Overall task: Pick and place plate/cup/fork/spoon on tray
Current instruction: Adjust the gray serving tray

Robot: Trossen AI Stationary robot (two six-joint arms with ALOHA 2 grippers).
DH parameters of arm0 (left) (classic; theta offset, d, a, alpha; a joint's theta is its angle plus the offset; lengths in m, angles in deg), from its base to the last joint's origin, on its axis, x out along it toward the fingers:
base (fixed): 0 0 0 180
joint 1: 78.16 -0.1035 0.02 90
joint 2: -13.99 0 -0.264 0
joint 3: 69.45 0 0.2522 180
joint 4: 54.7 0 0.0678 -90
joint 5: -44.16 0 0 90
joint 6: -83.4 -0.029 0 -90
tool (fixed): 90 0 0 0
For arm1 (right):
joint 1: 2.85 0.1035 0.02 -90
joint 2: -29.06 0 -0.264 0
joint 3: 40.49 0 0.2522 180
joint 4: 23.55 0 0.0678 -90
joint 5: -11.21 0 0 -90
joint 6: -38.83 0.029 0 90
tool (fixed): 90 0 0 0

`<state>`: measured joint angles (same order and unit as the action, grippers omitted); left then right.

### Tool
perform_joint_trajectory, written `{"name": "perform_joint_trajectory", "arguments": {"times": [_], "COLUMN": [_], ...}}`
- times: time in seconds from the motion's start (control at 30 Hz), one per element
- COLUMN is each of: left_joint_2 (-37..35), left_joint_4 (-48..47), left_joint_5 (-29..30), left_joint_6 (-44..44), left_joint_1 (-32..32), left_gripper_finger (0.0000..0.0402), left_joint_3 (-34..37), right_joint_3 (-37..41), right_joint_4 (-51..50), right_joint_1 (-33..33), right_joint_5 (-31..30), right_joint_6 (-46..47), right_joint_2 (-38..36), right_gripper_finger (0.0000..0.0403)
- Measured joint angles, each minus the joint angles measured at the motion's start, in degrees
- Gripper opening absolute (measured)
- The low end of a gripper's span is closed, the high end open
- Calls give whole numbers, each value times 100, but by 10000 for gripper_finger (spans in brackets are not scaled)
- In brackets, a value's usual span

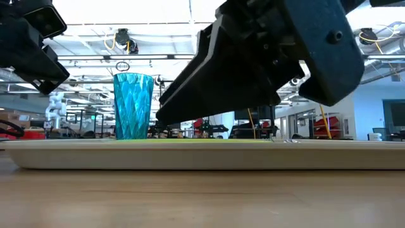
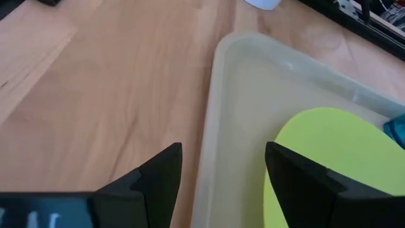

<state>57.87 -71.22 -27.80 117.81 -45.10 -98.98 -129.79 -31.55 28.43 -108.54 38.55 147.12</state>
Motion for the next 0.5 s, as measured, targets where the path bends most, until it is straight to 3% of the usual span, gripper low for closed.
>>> {"name": "perform_joint_trajectory", "arguments": {"times": [0.23, 0.37, 0.5], "left_joint_2": [39, 421, 998], "left_joint_4": [324, 1478, 1347], "left_joint_5": [-63, -214, -208], "left_joint_6": [-24, -570, -846], "left_joint_1": [192, 496, 628], "left_gripper_finger": [42, 42, 42], "left_joint_3": [2, -25, -385], "right_joint_3": [227, 336, 355], "right_joint_4": [-33, -25, 6], "right_joint_1": [4, 2, 2], "right_joint_5": [-18, -42, -43], "right_joint_6": [222, 431, 557], "right_joint_2": [0, 0, 0], "right_gripper_finger": [219, 219, 219]}}
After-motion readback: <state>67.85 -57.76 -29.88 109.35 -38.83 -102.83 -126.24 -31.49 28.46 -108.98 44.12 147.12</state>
